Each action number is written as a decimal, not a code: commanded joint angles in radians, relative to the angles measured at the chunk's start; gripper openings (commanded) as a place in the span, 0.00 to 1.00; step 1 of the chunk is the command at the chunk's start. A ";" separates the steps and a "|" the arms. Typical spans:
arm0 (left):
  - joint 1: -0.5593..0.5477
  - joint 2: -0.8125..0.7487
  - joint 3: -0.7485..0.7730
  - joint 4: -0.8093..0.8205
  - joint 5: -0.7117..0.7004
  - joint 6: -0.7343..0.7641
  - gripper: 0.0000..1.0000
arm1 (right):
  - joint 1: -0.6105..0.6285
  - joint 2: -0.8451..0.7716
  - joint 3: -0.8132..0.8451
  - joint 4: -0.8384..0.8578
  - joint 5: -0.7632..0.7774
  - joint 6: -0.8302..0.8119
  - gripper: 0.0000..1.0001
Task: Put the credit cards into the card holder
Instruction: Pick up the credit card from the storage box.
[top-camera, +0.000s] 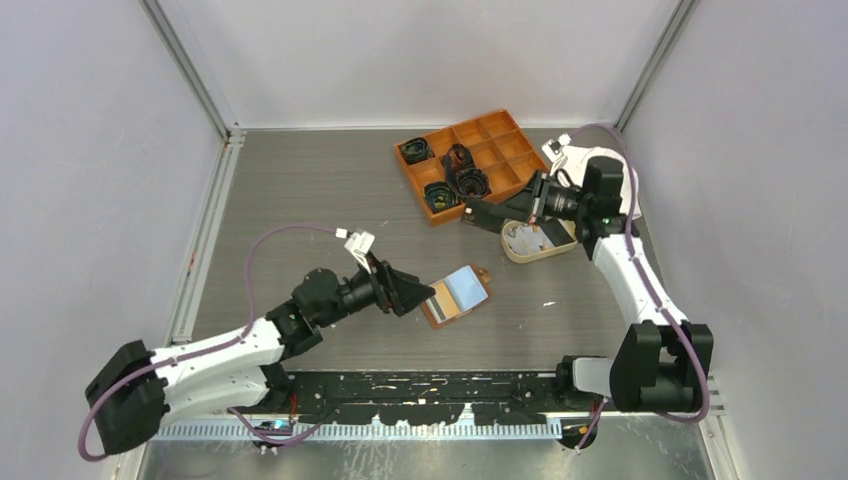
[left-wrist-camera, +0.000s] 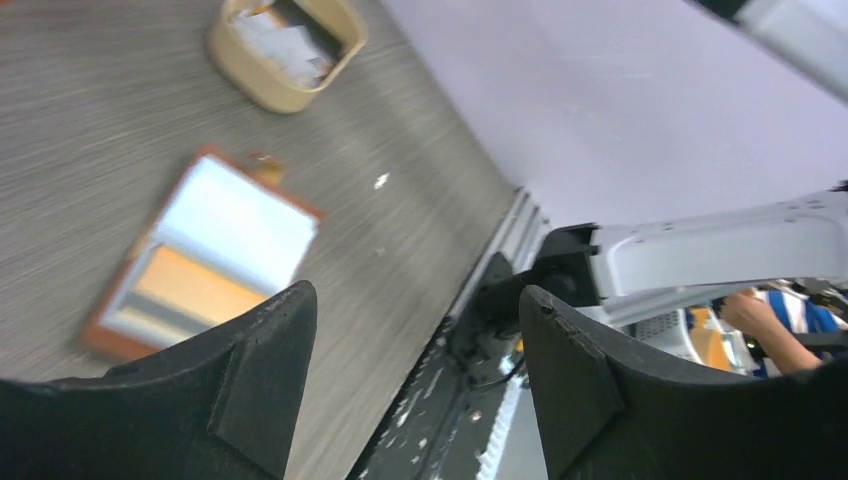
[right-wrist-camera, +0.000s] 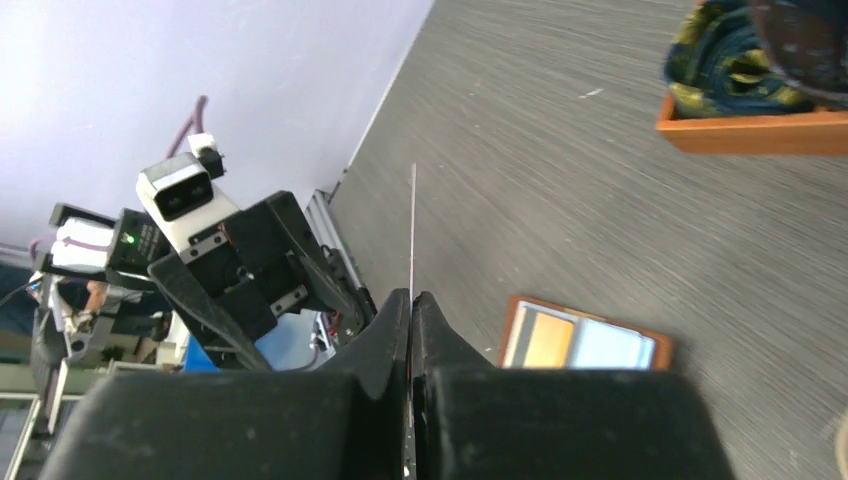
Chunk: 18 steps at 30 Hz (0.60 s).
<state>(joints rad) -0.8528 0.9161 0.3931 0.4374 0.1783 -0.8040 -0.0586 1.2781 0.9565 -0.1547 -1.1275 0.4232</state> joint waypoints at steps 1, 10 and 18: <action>-0.122 0.118 -0.024 0.549 -0.257 -0.048 0.74 | 0.034 -0.080 -0.114 0.539 -0.005 0.379 0.01; -0.145 0.506 0.106 0.985 -0.294 -0.102 0.70 | 0.105 -0.188 -0.170 0.655 -0.009 0.469 0.01; -0.145 0.552 0.204 0.994 -0.295 -0.054 0.66 | 0.151 -0.190 -0.177 0.661 -0.026 0.461 0.01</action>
<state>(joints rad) -0.9939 1.4757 0.5438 1.2938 -0.0872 -0.8989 0.0769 1.1004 0.7753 0.4419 -1.1389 0.8734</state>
